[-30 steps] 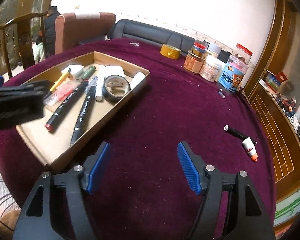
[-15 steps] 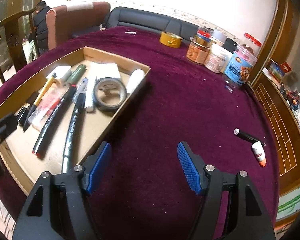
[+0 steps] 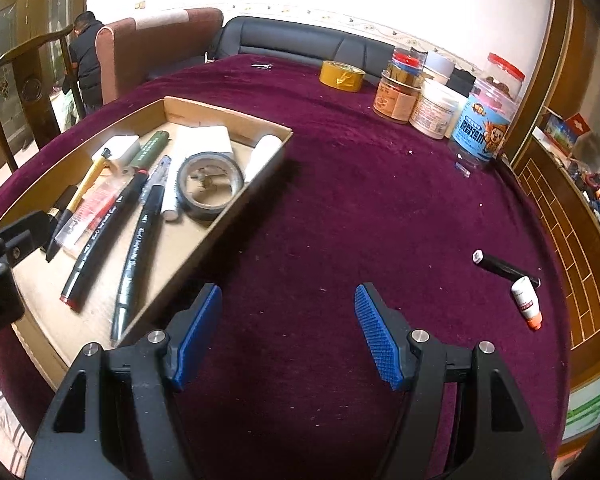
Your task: Organize rigid objects
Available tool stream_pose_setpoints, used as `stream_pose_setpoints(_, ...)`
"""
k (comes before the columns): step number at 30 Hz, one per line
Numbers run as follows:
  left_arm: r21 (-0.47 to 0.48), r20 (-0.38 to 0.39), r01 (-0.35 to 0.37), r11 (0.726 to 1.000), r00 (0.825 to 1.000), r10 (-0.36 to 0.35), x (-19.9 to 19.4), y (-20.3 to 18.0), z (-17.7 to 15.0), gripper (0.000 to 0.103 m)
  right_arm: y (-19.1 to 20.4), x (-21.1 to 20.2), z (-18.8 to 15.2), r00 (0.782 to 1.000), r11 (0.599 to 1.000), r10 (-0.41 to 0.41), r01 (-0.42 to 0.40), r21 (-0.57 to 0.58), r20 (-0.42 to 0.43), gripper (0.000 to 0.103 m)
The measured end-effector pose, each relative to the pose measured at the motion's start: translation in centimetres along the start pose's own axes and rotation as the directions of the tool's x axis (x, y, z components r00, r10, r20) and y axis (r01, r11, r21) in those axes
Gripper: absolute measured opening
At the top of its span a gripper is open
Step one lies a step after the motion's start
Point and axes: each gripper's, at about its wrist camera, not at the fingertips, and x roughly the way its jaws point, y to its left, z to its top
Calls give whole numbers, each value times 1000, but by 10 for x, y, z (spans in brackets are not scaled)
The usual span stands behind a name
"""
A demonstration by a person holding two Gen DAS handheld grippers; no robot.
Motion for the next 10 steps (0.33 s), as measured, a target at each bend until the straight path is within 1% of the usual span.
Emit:
stream_pose_setpoints(3,32,11,-9,999,1000,9,-5,-17,1,102,-9,0,-2,1000,1000,11,-11,3,-1,69)
stream_pose_setpoints(7,82,-2,-22,996,1000,22,-8,-39,3,102,-24,-1,-5,1000,1000,16,-16,21,3,69)
stream_pose_setpoints(10,98,-4,-25,995,1000,25,-10,-53,4,102,-36,0,-7,1000,999,18,-18,39,2,69)
